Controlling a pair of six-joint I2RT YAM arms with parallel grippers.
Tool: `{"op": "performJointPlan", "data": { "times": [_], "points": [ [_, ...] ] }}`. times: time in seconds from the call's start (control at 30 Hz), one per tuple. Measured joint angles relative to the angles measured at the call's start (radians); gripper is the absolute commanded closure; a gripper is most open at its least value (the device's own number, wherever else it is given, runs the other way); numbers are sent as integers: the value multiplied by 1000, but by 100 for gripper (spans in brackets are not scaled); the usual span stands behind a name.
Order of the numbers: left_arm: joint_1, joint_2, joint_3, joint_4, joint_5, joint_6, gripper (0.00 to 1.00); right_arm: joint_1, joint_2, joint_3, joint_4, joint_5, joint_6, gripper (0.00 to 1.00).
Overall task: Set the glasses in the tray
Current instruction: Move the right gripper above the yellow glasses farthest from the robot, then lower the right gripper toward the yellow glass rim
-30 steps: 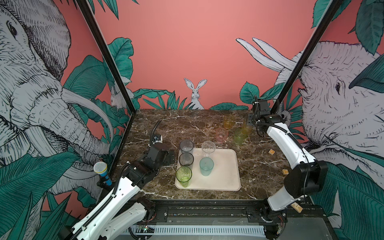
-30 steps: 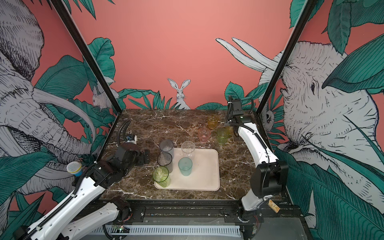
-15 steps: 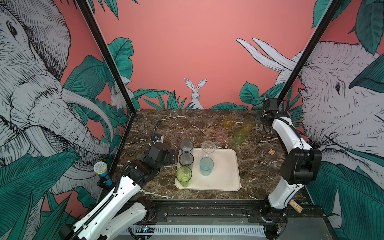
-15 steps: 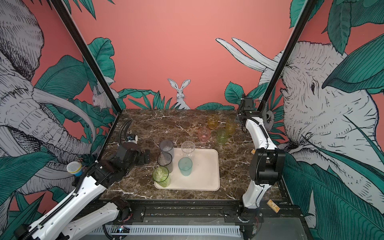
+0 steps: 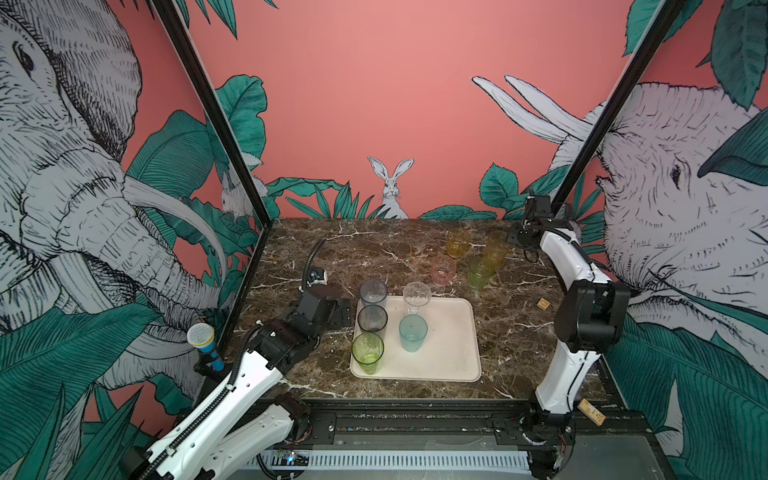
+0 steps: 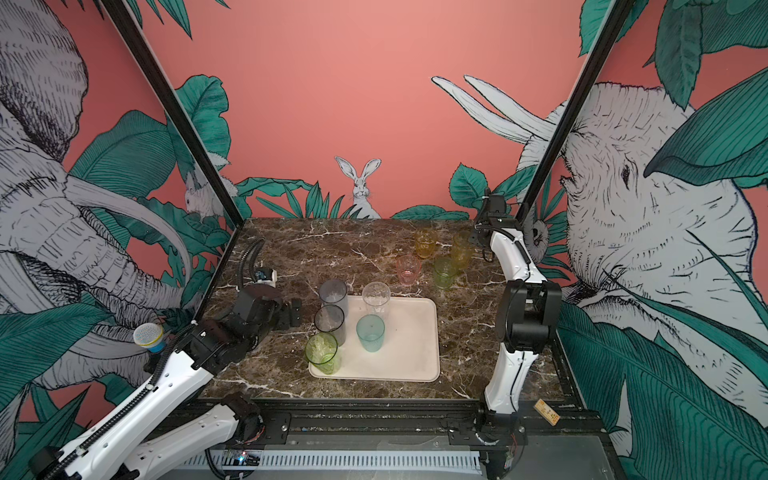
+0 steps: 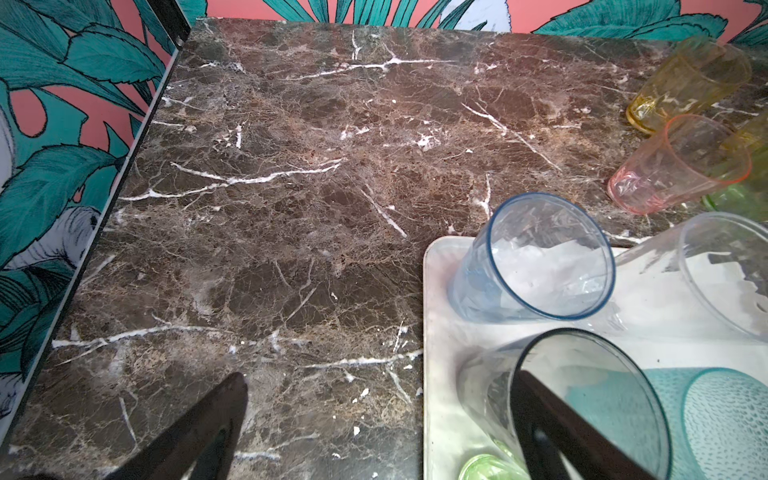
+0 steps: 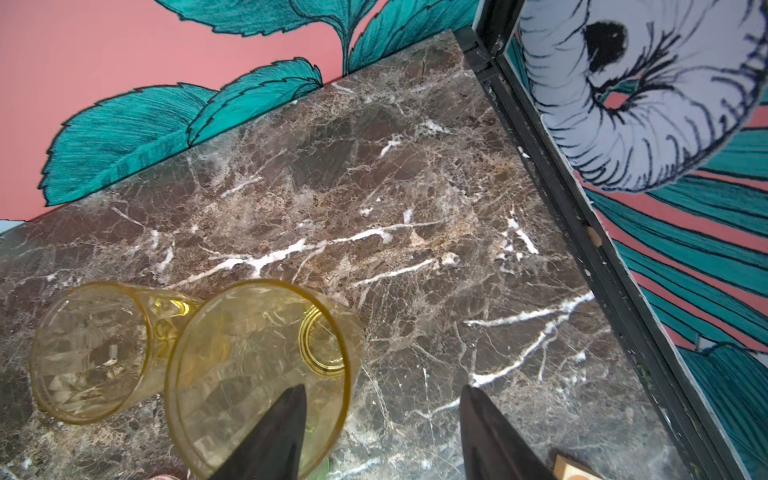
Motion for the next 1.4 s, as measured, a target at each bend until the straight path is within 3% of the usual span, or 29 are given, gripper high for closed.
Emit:
{"op": "performJointPlan", "data": {
  "times": [1.4],
  "points": [
    [0, 17, 0, 8, 24, -12, 1, -13, 131, 99, -47, -72, -14, 60]
  ]
}}
